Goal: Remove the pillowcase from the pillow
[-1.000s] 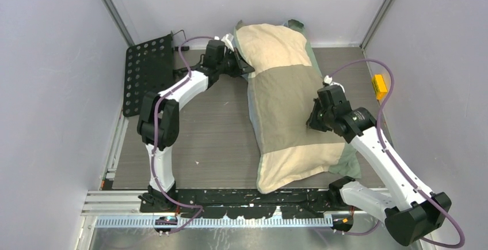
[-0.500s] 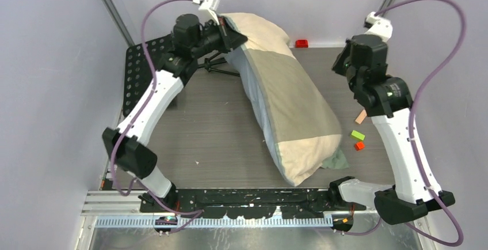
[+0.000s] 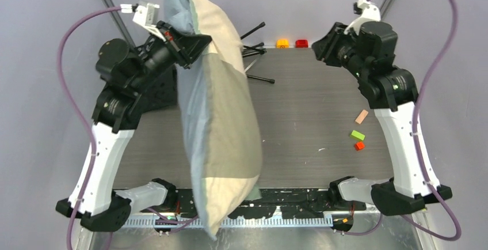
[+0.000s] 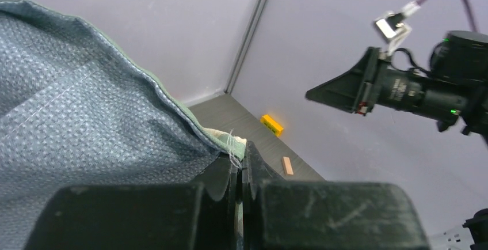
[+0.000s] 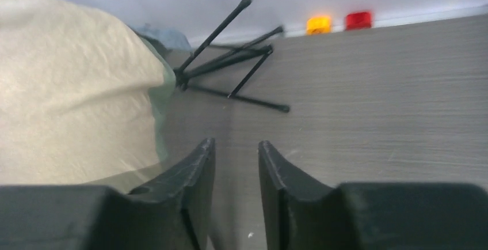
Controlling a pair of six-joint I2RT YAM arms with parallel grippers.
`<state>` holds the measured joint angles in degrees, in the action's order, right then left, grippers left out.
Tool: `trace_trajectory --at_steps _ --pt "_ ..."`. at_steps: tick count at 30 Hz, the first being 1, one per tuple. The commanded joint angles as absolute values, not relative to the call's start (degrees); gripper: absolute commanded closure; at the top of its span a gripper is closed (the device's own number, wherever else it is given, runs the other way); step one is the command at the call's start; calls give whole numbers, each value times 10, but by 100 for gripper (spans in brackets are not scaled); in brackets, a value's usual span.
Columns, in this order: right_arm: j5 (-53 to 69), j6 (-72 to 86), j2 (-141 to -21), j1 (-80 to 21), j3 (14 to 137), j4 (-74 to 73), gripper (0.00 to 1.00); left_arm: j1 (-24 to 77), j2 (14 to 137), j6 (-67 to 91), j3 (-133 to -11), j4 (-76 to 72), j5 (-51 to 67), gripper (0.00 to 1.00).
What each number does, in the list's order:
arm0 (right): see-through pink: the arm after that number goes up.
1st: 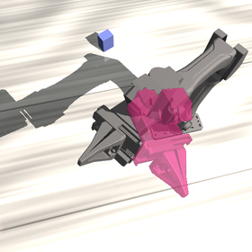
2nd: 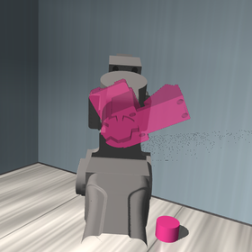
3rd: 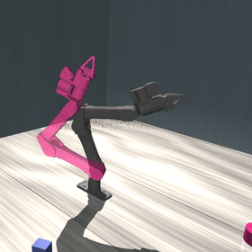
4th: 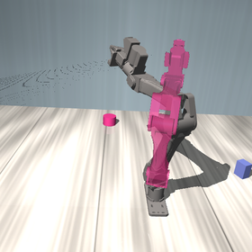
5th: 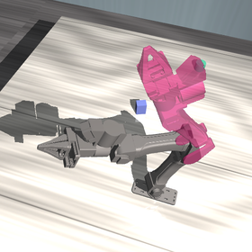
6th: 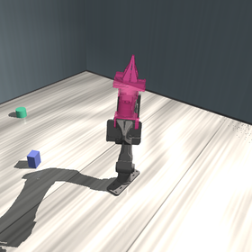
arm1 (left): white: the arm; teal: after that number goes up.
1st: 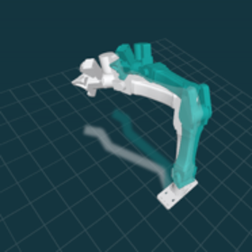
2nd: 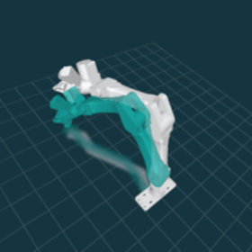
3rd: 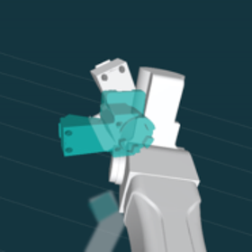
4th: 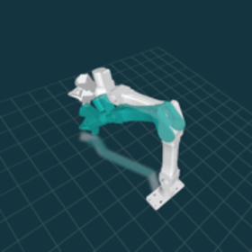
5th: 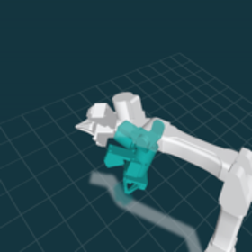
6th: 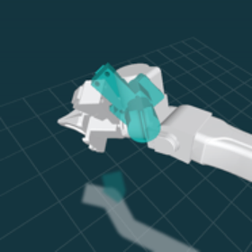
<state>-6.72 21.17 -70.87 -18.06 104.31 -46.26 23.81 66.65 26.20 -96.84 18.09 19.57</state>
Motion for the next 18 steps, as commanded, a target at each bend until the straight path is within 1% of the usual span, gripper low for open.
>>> trace_trajectory --at_steps 1,3,5,6,9,12,15,18 --pt "110 227 -739 -182 1036 -451 44 232 635 223 -997 144 152 100" --pt "155 244 -732 -183 995 -433 28 232 640 212 -985 167 139 100" --pt "186 262 -715 -191 935 -405 18 232 651 203 -969 177 135 100" --pt "202 269 -706 -195 900 -390 15 232 658 202 -960 180 132 100" --pt "235 292 -680 -215 791 -353 13 232 693 202 -937 178 139 100" --pt "231 305 -664 -245 711 -330 13 232 738 210 -931 159 154 100" --pt "181 305 -652 -258 668 -345 13 232 798 254 -955 134 190 100" --pt "91 305 -633 -258 650 -363 13 243 856 349 -950 43 269 100"
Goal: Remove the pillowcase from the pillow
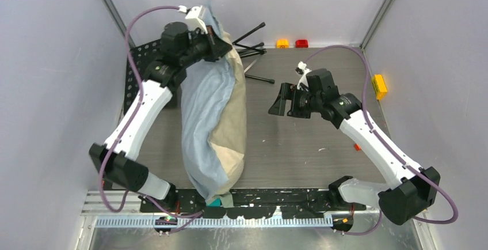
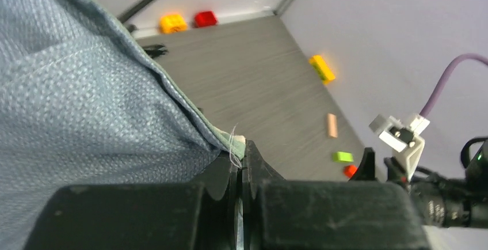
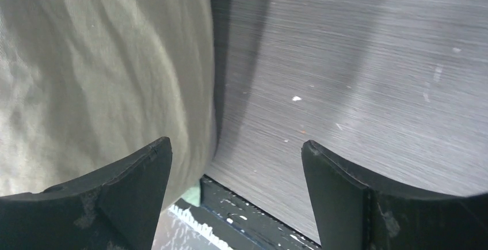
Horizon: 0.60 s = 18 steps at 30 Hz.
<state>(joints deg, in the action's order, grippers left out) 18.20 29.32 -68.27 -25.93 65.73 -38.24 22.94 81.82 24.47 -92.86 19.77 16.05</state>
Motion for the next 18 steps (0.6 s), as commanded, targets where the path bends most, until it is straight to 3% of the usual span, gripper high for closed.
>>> trace_trajectory --at_steps 1,8,9,11,13,14,18 --pt "67 305 -628 -258 649 -366 13 255 873 374 -947 11 286 100" --pt "0 294 -597 -258 657 -370 11 368 946 307 -1036 92 335 98" --pt "-29 293 -589 -257 658 -370 11 372 941 286 -1045 125 350 86" --pt "-77 293 -571 -257 656 -371 9 373 920 247 -1063 207 349 38" --pt "-116 288 -554 -257 654 -370 7 373 883 204 -1069 305 270 5" --pt "-131 284 -549 -256 655 -369 7 373 862 182 -1068 350 229 1" --pt "-151 249 -567 -252 678 -375 4 372 766 143 -1045 478 53 0"
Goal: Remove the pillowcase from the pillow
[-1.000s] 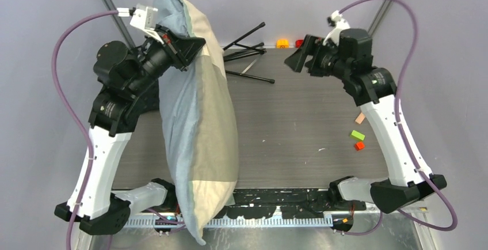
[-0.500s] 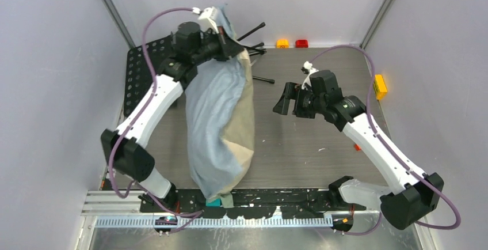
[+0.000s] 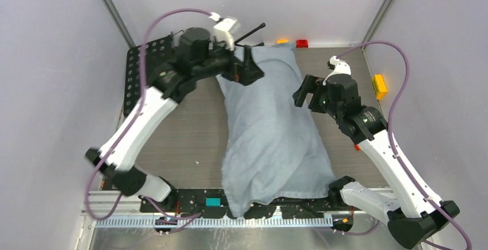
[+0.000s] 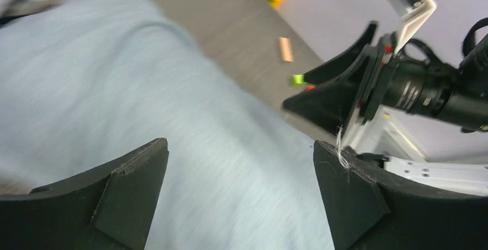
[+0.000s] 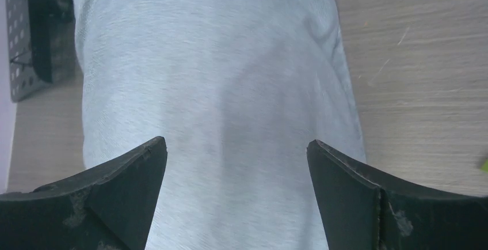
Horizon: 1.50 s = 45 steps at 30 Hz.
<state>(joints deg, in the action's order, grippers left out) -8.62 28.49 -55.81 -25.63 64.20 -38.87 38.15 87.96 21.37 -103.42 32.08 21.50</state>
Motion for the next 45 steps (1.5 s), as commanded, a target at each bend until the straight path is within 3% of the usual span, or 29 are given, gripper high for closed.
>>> trace_trajectory --at_steps 1,7,12,16,26,29,31,33,35,37,38,39,42,45 --pt "-150 241 -578 -250 690 -380 4 372 744 142 -1031 500 29 0" --pt "-103 221 -680 -231 788 -410 2 372 618 212 -867 560 4 0" --pt "47 260 -757 -149 839 -388 1 372 554 297 -704 520 28 0" --pt "173 304 -823 -90 848 -338 1 372 522 353 -618 432 100 0" --pt "306 364 -972 -93 799 -197 1 373 537 461 -486 302 195 0" --pt "329 379 -990 -105 777 -159 6 372 524 481 -452 276 206 0" --pt "347 399 -998 -109 763 -125 16 372 512 497 -421 242 222 0" --pt "360 411 -1008 -112 762 -108 35 373 506 524 -389 197 240 0" --pt "366 413 -1013 -114 768 -107 65 373 512 548 -361 156 253 0" --pt "363 413 -1009 -116 769 -110 89 372 526 567 -342 122 267 1" --pt "360 411 -1004 -117 769 -113 98 372 534 572 -334 104 273 2" --pt "354 407 -999 -119 770 -121 99 373 542 574 -331 97 275 5" --pt "334 387 -974 -122 781 -149 100 372 562 550 -332 94 269 24" --pt "316 370 -942 -123 798 -179 100 373 578 510 -354 125 251 70"
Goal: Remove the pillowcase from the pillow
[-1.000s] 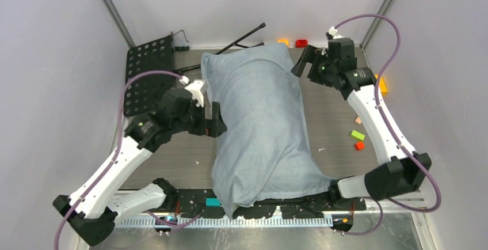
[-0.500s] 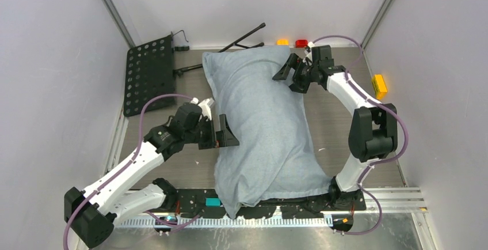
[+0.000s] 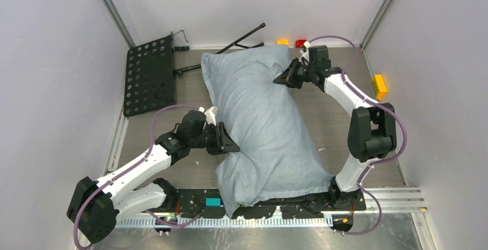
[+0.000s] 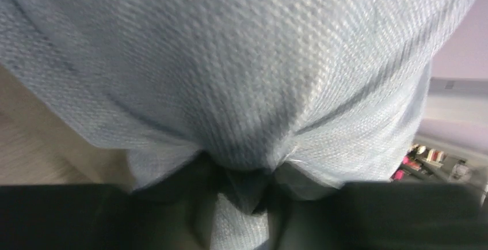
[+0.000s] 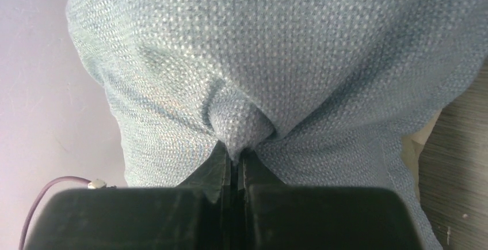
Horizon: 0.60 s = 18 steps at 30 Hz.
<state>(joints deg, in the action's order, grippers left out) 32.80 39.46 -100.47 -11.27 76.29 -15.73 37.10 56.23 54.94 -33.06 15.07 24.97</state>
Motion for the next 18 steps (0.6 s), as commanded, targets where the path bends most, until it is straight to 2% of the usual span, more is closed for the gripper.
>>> trace_trajectory --at_steps 1,2,3,13,15,18 --pt "312 365 -931 -123 804 -189 100 373 580 493 -369 140 242 85" --pt "308 359 -921 -123 816 -203 100 373 582 475 -387 166 232 97" --pt "303 351 -908 -124 827 -217 100 372 582 453 -410 193 220 100" --pt "267 317 -811 -123 960 -329 100 363 614 262 -719 430 77 100" --pt "233 313 -787 -123 977 -350 100 340 650 239 -789 469 51 100" --pt "177 312 -741 -123 970 -370 100 272 721 247 -888 523 73 100"
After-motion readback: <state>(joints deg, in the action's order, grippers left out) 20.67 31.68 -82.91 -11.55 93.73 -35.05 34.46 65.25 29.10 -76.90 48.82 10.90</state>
